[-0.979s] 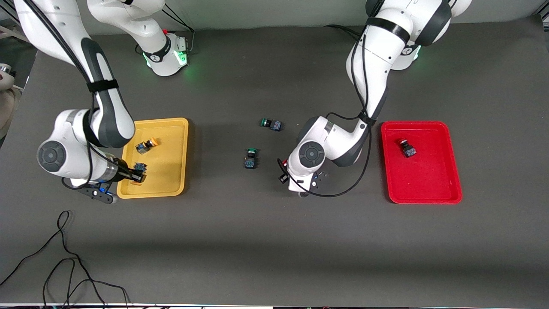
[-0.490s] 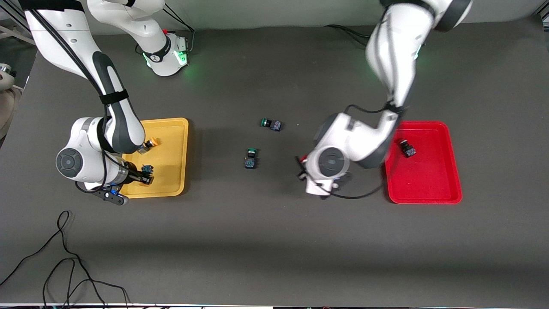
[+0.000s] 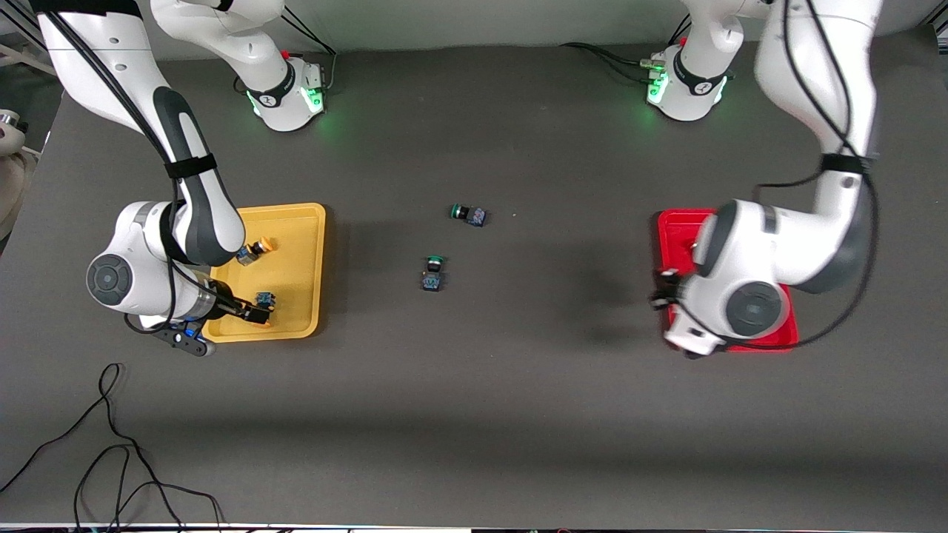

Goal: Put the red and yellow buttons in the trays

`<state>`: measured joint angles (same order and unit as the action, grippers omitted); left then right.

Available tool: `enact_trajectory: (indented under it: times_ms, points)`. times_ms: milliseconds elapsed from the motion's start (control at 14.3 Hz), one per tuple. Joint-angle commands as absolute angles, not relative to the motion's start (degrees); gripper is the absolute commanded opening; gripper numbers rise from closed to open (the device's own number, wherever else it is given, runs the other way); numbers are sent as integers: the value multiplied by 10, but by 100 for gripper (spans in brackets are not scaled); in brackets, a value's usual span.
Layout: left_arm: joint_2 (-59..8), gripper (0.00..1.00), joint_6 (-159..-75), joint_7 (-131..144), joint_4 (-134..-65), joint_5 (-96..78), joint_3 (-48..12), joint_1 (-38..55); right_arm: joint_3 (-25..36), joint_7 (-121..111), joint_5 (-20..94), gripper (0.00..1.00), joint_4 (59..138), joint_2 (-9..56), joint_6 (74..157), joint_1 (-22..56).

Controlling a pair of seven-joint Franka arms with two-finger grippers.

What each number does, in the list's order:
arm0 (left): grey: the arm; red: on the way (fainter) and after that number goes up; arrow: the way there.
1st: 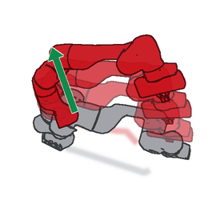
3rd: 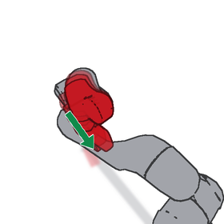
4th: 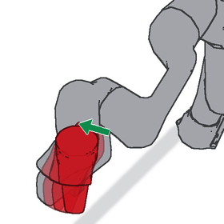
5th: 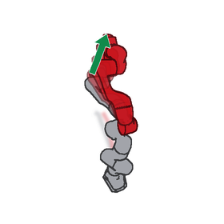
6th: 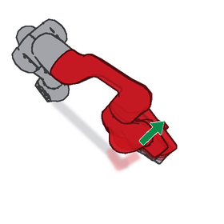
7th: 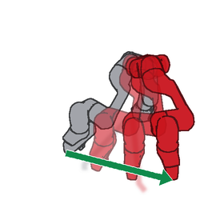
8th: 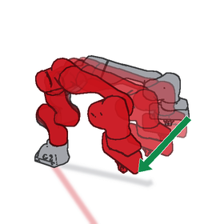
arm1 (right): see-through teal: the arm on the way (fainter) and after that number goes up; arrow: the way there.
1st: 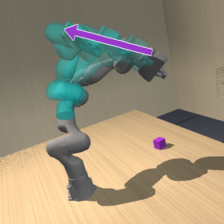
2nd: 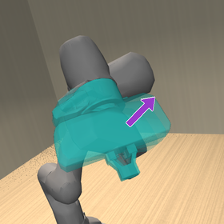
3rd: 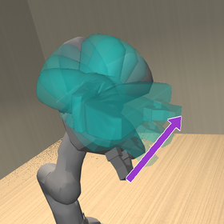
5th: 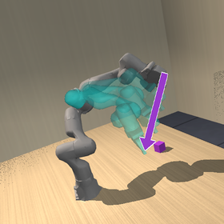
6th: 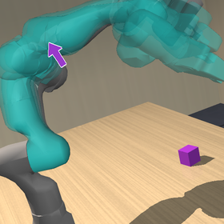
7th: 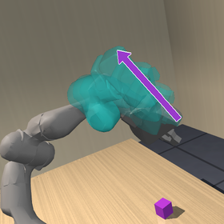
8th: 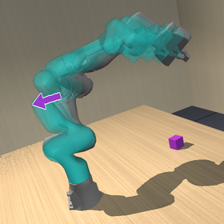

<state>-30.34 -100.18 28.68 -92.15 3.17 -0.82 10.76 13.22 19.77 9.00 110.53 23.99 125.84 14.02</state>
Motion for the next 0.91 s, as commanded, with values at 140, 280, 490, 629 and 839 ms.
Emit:
enact_trajectory:
  times_ms: [140, 280, 490, 629, 839]
  points:
    - [-265, 0, -1155, 114, -1076, 68, -15, 12, 134, 181, 105, 100, 1057, 215, 1209, 144]
    - [-273, 0, -1211, 51, -1094, 80, -15, -26, 133, 179, 105, 100, 1028, 209, 1183, 144]
    - [-295, 0, -1249, 31, -1094, 92, -15, -46, 133, 178, 98, 100, 1002, 197, 1182, 144]
    - [-294, 27, -1243, 31, -1093, 92, -15, -47, 134, 156, 98, 100, 990, 168, 1182, 144]
    - [-273, 100, -1209, 32, -1087, 92, -16, -45, 135, 111, 95, 100, 993, 95, 1178, 145]
